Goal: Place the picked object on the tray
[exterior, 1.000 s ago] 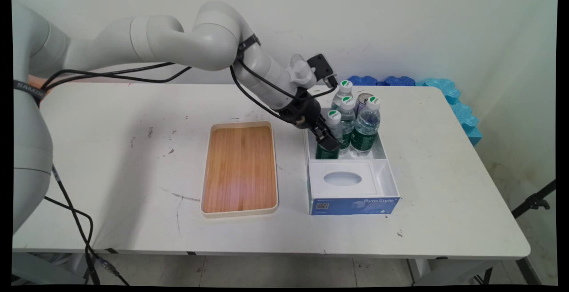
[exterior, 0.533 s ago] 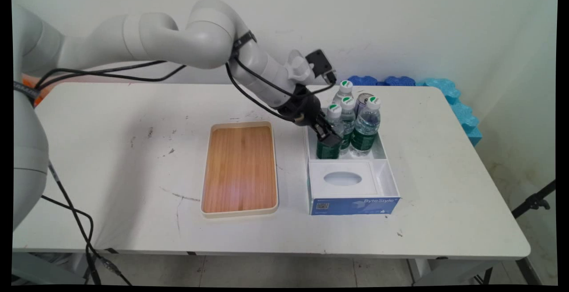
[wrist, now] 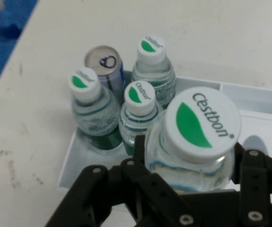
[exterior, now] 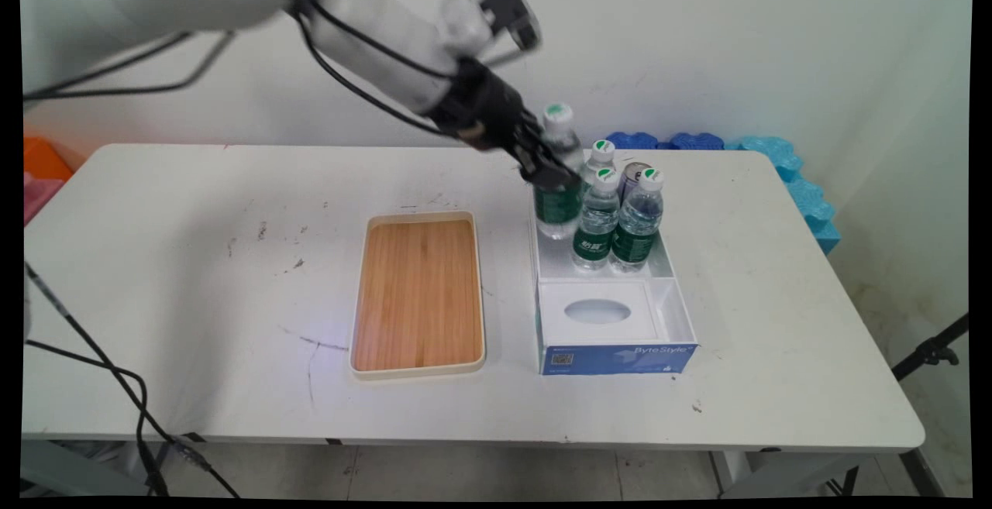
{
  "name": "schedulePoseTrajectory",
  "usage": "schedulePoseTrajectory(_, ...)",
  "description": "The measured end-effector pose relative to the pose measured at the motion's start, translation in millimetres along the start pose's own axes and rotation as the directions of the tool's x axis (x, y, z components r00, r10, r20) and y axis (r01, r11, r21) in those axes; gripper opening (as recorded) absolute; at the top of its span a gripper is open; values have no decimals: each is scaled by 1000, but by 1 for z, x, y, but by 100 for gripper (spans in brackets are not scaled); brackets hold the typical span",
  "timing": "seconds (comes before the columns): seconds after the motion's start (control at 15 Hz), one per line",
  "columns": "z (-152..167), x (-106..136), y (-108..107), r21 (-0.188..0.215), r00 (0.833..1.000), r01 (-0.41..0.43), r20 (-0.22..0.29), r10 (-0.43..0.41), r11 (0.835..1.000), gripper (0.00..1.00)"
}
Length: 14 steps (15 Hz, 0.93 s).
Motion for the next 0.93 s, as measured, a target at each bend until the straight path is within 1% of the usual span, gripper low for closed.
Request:
schedulePoseTrajectory(0.2,-50,-7,-4,-2,1000,-11,-18,11,1000,0)
schedulePoseTrajectory(0.33,-77,-21,-5,-4,1000,-18,-14,18,1000,0)
schedulePoseTrajectory(0.47,-94,-39,-5,-3,1000,-18,1,18,1000,0)
schedulePoseTrajectory(0.67,-104,-69,0,-8,1000,-14,23,14,1000,0)
schedulePoseTrajectory(0.93,-93,-105,8,-15,999,-16,49,17,1000,0)
